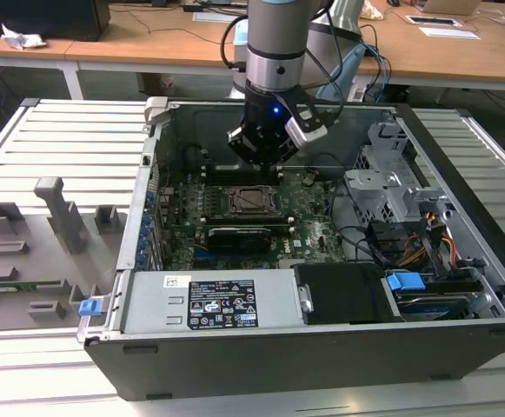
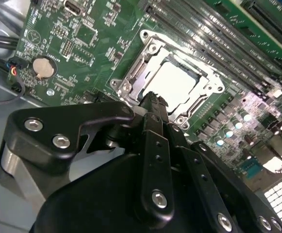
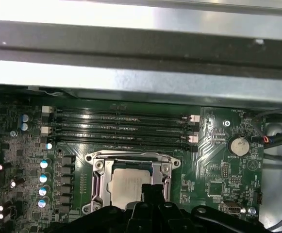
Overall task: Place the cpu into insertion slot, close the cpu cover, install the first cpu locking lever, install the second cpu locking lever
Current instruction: 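Install the second cpu locking lever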
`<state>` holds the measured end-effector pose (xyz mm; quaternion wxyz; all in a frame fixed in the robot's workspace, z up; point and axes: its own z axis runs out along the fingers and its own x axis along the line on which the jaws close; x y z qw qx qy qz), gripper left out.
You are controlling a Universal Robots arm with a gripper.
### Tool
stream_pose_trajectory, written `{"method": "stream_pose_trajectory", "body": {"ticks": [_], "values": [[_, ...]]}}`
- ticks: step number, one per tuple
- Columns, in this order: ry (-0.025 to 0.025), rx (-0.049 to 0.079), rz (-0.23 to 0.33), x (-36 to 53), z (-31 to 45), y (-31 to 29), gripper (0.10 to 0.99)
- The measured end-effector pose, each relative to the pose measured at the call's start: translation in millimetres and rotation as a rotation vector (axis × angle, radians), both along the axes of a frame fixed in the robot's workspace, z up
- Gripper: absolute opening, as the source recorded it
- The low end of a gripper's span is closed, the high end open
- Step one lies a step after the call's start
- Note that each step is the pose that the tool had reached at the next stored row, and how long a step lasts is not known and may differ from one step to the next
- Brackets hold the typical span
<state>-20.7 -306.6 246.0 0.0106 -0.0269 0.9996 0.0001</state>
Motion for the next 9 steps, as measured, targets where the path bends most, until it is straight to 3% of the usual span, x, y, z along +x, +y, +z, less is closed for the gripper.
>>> {"method": "stream_pose_trajectory", "body": {"ticks": [9], "values": [[0.0032,0.001,0.0,0.0,0.0,-17.6,0.106]]}}
